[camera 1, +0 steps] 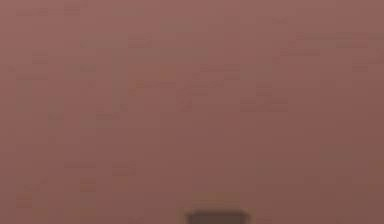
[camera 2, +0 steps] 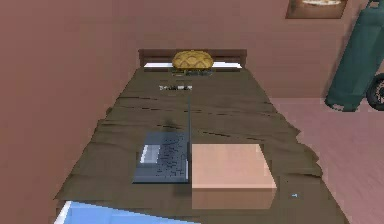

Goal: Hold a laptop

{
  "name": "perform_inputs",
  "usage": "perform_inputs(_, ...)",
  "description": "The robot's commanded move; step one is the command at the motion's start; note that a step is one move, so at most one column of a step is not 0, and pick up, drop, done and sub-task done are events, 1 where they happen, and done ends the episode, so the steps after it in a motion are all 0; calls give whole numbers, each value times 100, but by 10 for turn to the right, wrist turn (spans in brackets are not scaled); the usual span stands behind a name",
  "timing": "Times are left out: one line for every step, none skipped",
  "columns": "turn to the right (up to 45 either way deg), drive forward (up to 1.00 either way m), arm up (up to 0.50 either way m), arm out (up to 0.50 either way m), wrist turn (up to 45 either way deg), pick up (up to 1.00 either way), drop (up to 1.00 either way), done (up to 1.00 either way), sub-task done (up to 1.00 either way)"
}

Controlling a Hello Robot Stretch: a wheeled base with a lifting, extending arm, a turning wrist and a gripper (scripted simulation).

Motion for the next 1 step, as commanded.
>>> perform_inputs(0, 0, 50, 0, 0, 0, 0, 0, 0)
